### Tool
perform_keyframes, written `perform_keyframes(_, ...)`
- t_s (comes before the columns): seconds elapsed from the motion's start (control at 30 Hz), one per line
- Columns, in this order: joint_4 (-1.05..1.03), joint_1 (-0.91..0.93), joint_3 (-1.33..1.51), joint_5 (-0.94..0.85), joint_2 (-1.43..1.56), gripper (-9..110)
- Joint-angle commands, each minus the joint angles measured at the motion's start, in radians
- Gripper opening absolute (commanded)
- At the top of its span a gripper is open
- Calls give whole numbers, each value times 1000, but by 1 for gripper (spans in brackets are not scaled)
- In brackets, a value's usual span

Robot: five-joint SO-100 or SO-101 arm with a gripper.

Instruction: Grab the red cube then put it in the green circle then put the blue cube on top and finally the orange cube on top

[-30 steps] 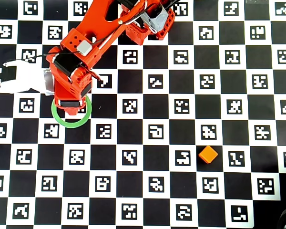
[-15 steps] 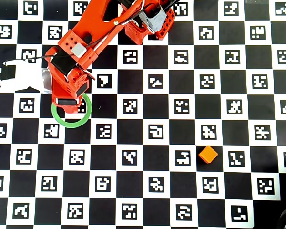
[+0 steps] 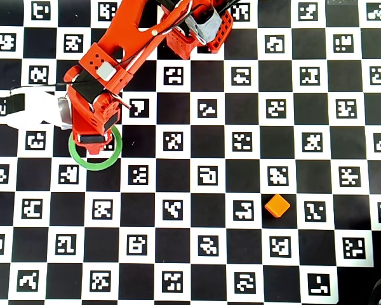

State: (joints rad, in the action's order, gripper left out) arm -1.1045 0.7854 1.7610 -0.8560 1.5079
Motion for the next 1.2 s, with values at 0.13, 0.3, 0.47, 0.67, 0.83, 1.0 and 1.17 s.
perform_keyframes(0.13,28,14,21,-5,35,4)
perform_keyframes(0.3,31,8,29,5,37,4)
perform_keyframes(0.47,41,3,38,11,40,4)
perform_keyframes(0.67,58,2,54,14,41,4)
perform_keyframes(0.83,72,-2,63,15,43,4)
perform_keyframes(1.0,80,-2,64,17,40,4)
perform_keyframes(1.17,83,-3,66,15,38,4)
